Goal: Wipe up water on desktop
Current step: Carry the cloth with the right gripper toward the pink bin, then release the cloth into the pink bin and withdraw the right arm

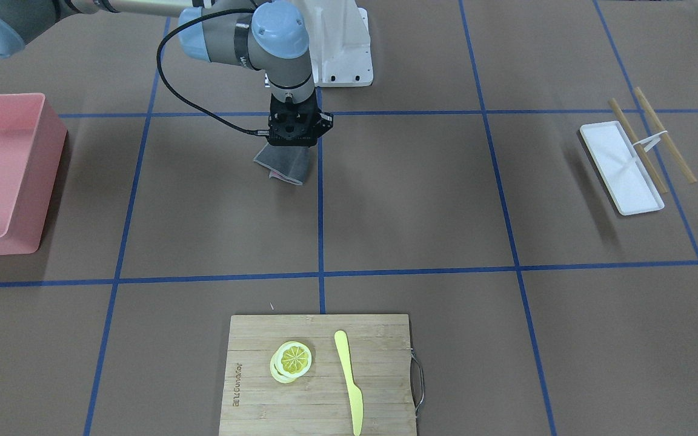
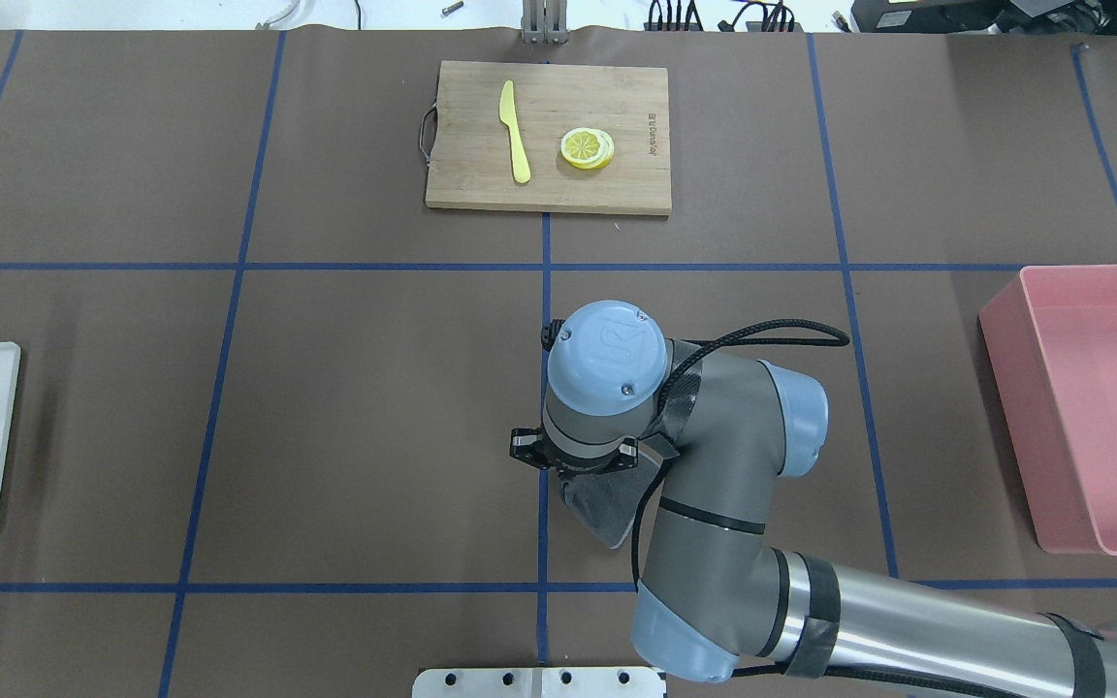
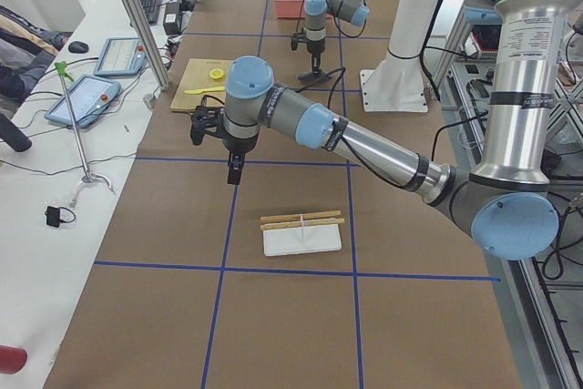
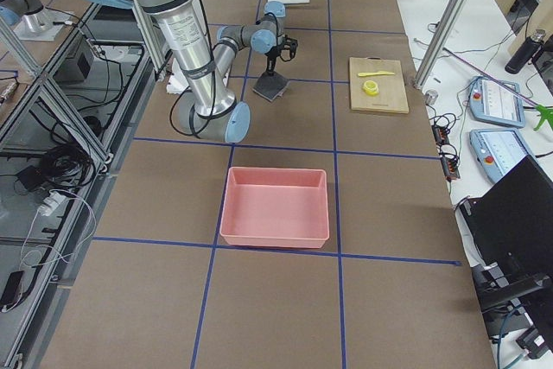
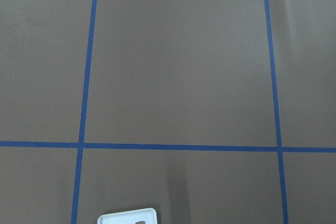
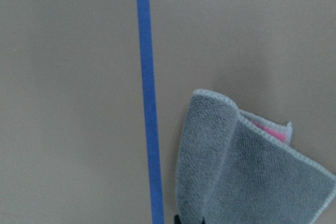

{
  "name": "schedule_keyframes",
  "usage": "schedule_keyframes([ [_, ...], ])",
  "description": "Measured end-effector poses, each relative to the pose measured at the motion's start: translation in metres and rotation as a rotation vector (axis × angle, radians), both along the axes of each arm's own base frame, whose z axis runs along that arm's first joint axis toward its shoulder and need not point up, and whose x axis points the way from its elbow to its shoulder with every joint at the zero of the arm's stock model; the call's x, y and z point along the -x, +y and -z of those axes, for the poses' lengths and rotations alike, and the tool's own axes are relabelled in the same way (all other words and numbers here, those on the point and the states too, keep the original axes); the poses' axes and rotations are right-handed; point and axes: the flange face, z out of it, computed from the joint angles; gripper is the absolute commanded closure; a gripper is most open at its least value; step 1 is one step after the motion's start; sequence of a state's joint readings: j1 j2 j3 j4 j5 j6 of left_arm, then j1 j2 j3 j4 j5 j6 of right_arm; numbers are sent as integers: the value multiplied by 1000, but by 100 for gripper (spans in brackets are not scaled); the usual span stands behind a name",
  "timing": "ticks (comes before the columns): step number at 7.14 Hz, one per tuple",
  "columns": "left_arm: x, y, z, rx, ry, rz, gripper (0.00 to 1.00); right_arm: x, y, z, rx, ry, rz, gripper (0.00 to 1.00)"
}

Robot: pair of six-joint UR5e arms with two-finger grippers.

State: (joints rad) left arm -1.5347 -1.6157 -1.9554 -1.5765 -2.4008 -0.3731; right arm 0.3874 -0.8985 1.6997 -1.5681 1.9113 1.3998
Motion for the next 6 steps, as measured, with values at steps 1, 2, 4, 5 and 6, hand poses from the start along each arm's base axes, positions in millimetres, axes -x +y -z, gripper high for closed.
schedule_keyframes([
  [1, 1, 0, -2, 3, -2, 2, 2, -36, -8, -25, 1, -11, 5, 100],
  [2, 2, 1, -3, 6, -2, 2, 2, -96, -15, -65, -16, -6, 34, 100],
  [4, 3, 6, -15, 6, -13, -17, 2, -205, -23, -139, -61, 58, 79, 100],
  [5, 4, 12, -28, 1, -29, -39, 2, -253, -24, -152, -68, 86, 79, 100],
  [6, 4, 17, -36, 0, -44, -50, 2, -299, -24, -149, -64, 117, 63, 100],
])
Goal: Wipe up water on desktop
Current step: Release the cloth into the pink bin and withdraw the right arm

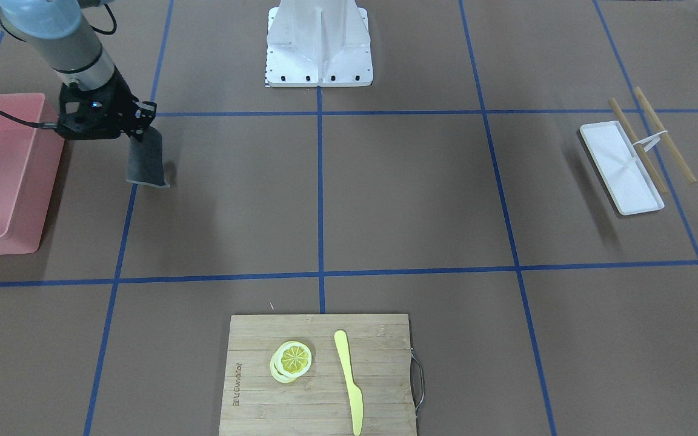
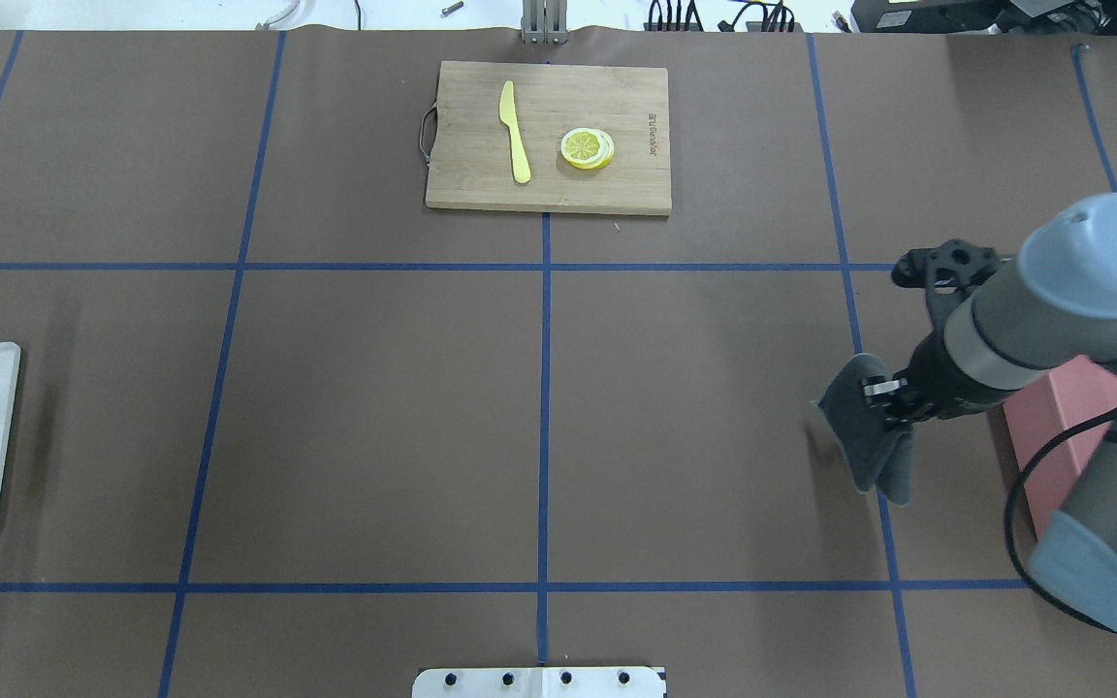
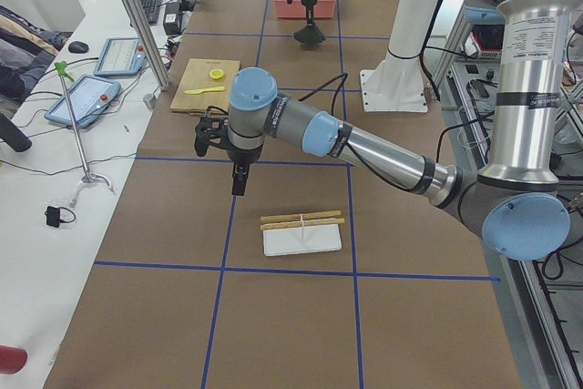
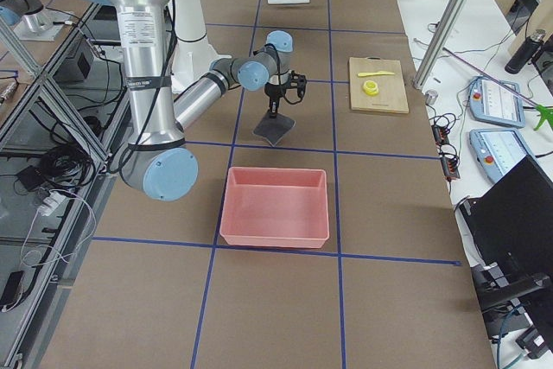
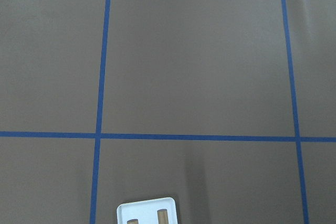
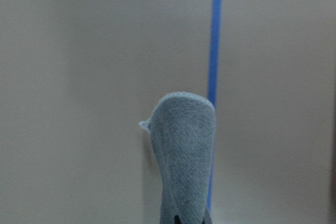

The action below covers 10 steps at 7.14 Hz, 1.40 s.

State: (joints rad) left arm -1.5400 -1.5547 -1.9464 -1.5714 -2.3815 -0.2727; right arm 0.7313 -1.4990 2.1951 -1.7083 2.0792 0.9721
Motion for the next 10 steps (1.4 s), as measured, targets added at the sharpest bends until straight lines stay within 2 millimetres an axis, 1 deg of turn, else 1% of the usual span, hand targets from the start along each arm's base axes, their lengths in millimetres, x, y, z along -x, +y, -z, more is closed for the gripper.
schedule_keyframes([
  [1, 1, 2, -5, 1, -10, -3, 2, -44, 0, 5, -1, 39, -12, 100],
  [2, 1, 2, -8, 5, -19, -3, 2, -87, -3, -1, -14, 87, 2, 100],
  [3, 2, 3, -11, 10, -23, -2, 2, -130, -7, -21, -38, 133, 41, 100],
  [4, 2, 3, -14, 15, -24, -2, 2, -173, -11, -49, -65, 169, 89, 100],
  [5, 2, 4, -17, 21, -25, -2, 2, -209, -14, -76, -85, 189, 136, 4],
  [6, 2, 5, -18, 24, -25, -2, 2, -229, -15, -97, -92, 200, 174, 0],
  [7, 2, 5, -19, 25, -25, -2, 2, -237, -18, -113, -81, 207, 190, 0],
  [8, 2, 5, -21, 27, -25, -3, 2, -237, -23, -126, -71, 210, 197, 0],
  [9, 2, 6, -24, 29, -32, -2, 2, -236, -28, -134, -76, 205, 199, 0],
  [10, 4, 7, -29, 18, -54, -12, 2, -235, -31, -135, -82, 181, 194, 0],
])
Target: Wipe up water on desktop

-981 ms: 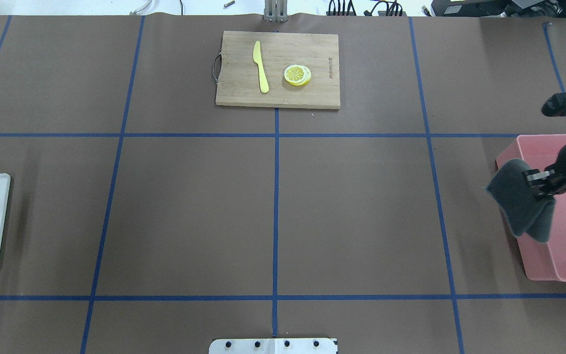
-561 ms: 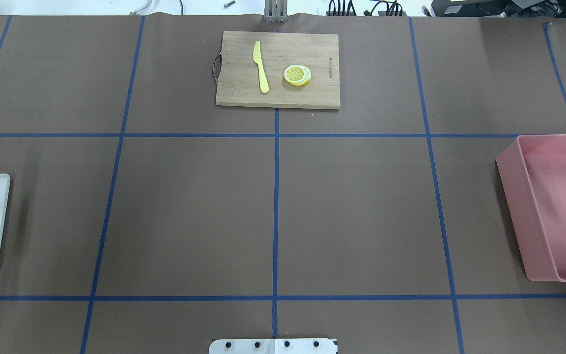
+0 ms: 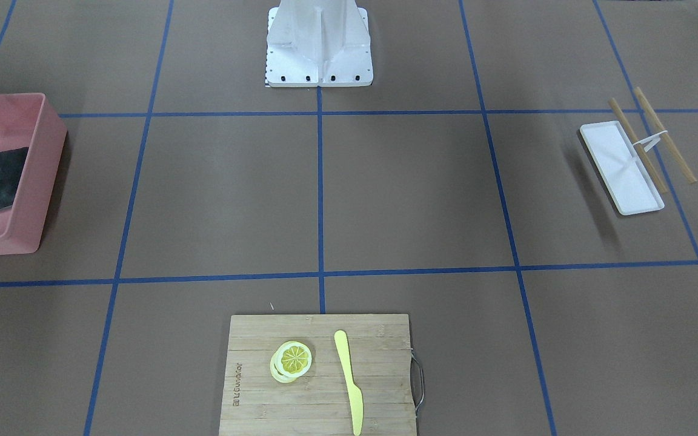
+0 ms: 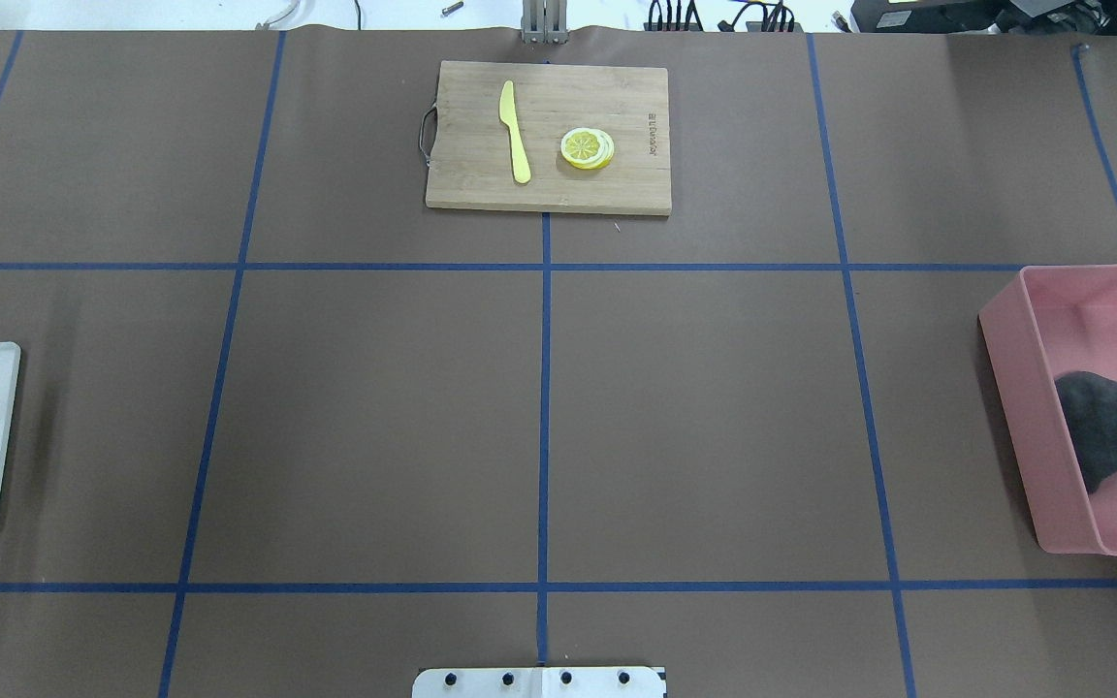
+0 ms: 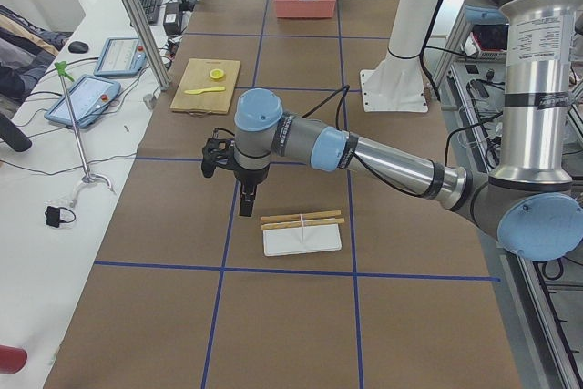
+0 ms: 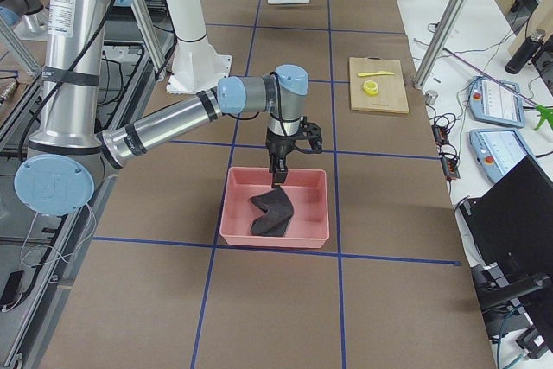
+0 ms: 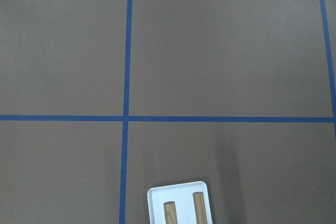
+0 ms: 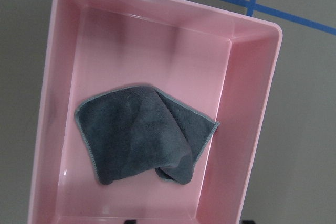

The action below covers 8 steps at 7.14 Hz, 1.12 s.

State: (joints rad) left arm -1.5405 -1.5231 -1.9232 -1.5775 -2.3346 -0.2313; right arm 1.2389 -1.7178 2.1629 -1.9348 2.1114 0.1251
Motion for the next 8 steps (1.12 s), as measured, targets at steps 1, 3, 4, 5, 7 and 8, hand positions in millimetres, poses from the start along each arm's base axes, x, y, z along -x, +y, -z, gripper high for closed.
schedule_keyframes([
  [1, 2, 4, -11, -31, -34, -44, 2, -4, -1, 1, 6, -39, -15, 0],
  [3, 9, 22, -43, -85, -71, -157, 2, -27, -5, 0, 25, -109, -82, 0],
  [4, 12, 32, -53, -87, -73, -178, 2, -41, -9, -7, 37, -160, -122, 0],
  [5, 13, 37, -59, -82, -74, -185, 2, -52, -13, -23, 47, -214, -152, 0],
  [7, 14, 39, -70, -59, -71, -184, 2, -65, -21, -66, 32, -279, -183, 0],
  [8, 15, 40, -77, -45, -69, -183, 2, -74, -23, -91, 12, -307, -202, 0],
])
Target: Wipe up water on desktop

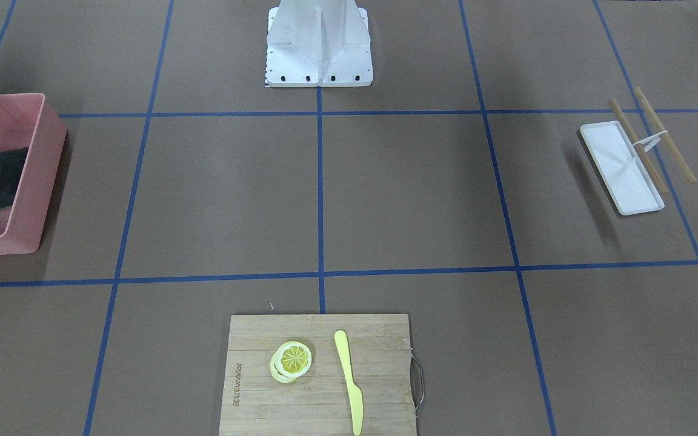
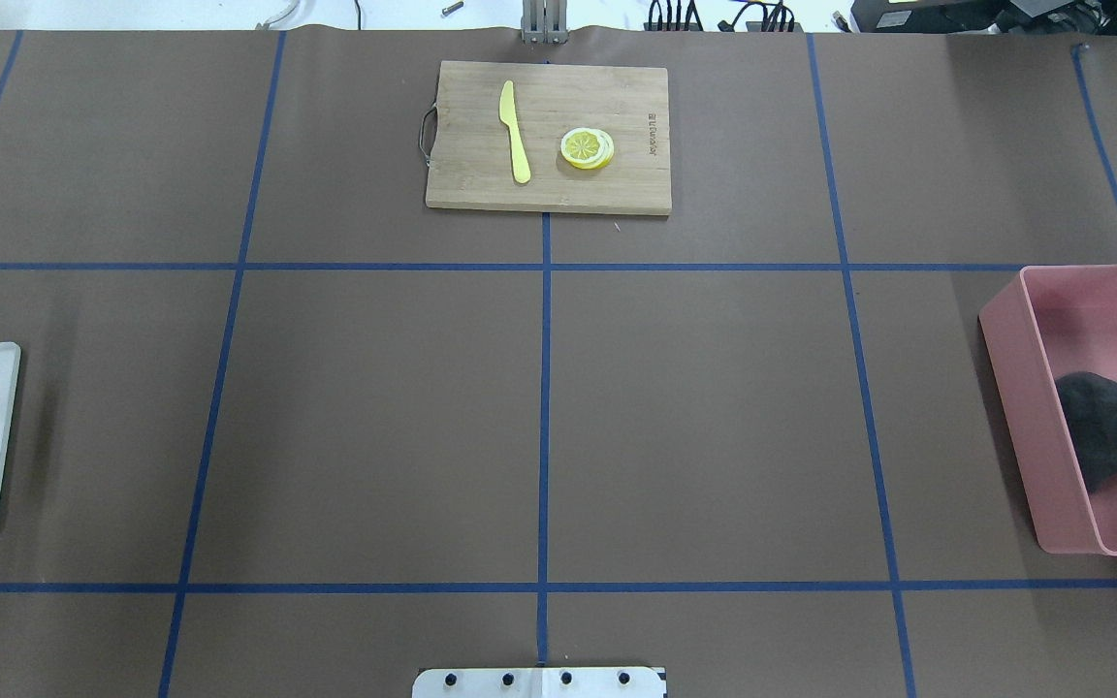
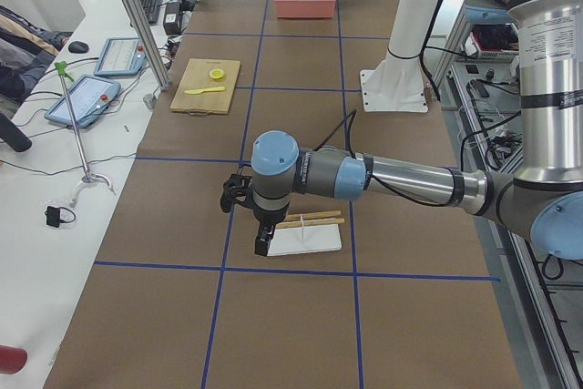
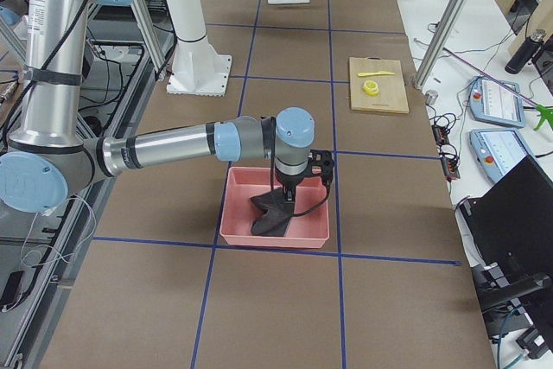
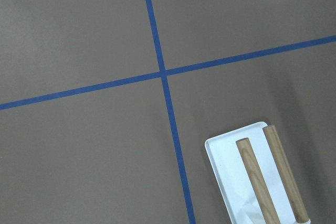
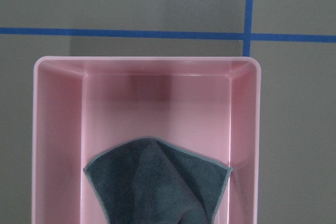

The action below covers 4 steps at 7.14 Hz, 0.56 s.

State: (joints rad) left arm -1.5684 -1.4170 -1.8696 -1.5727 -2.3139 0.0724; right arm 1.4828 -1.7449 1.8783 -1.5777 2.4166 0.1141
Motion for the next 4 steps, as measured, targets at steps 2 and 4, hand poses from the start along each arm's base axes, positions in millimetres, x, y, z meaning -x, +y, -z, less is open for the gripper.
schedule_keyframes([
  [2, 1, 7, -12, 37, -3, 13, 2, -16, 1, -27, -52, -22, -37, 0],
  [4, 1, 10, -17, 63, 1, 31, 2, -21, -1, -26, -83, -14, -48, 0],
])
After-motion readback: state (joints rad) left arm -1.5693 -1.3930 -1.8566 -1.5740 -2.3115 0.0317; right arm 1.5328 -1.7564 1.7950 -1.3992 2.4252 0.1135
